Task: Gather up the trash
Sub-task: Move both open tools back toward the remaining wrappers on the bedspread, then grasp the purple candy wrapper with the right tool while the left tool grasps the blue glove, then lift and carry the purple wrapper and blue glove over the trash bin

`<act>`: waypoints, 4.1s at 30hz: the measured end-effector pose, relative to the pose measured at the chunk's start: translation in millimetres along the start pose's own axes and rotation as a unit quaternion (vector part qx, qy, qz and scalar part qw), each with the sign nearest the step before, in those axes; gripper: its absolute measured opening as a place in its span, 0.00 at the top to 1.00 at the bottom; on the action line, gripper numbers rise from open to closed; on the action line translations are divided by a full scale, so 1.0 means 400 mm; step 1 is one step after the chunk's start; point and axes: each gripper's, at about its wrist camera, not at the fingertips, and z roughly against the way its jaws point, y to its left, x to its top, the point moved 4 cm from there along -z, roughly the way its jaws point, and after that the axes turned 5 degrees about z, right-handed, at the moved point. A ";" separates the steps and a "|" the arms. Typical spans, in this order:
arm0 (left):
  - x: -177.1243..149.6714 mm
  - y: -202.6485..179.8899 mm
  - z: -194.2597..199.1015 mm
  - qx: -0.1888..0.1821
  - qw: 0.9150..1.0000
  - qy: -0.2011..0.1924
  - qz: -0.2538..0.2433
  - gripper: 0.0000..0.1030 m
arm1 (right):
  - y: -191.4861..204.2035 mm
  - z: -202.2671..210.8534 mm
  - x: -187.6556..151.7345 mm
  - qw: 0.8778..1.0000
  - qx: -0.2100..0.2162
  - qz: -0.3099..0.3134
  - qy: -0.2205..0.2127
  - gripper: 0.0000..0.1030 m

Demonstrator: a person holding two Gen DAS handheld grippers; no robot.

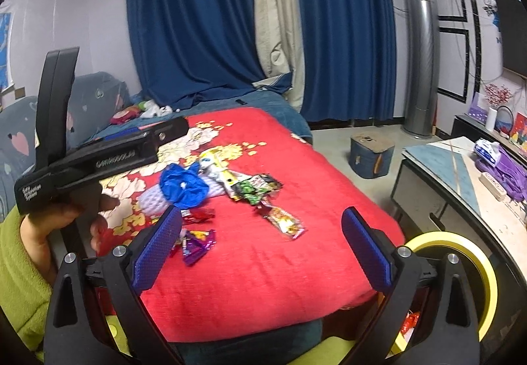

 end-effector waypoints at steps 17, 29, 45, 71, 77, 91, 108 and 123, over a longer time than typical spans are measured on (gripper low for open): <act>-0.005 0.115 -0.016 0.009 0.999 0.031 0.036 0.26 | 0.130 -0.139 -0.059 0.993 0.074 0.042 0.081 0.22; -0.047 0.153 -0.046 0.006 0.996 0.075 0.051 0.38 | 0.176 -0.250 -0.108 0.981 0.114 0.033 0.151 0.59; -0.109 0.143 -0.094 -0.003 0.992 0.122 0.040 0.45 | 0.164 -0.254 -0.131 0.980 0.114 0.020 0.162 0.88; -0.132 0.124 -0.104 -0.012 0.989 0.143 0.032 0.94 | 0.130 -0.225 -0.116 0.982 0.116 -0.010 0.152 0.89; -0.120 0.115 -0.094 -0.018 0.991 0.133 0.028 0.96 | 0.123 -0.216 -0.109 0.982 0.115 -0.013 0.146 0.89; -0.082 0.041 -0.044 -0.049 0.993 0.103 0.004 0.97 | 0.095 -0.175 -0.062 0.988 0.105 -0.011 0.114 0.89; -0.062 -0.059 0.001 -0.082 0.993 0.081 -0.021 0.97 | -0.010 -0.085 0.009 0.996 0.068 -0.024 0.058 0.89; -0.080 -0.156 0.004 -0.121 0.988 0.081 -0.045 0.97 | -0.148 -0.038 0.021 0.998 0.019 -0.058 0.033 0.89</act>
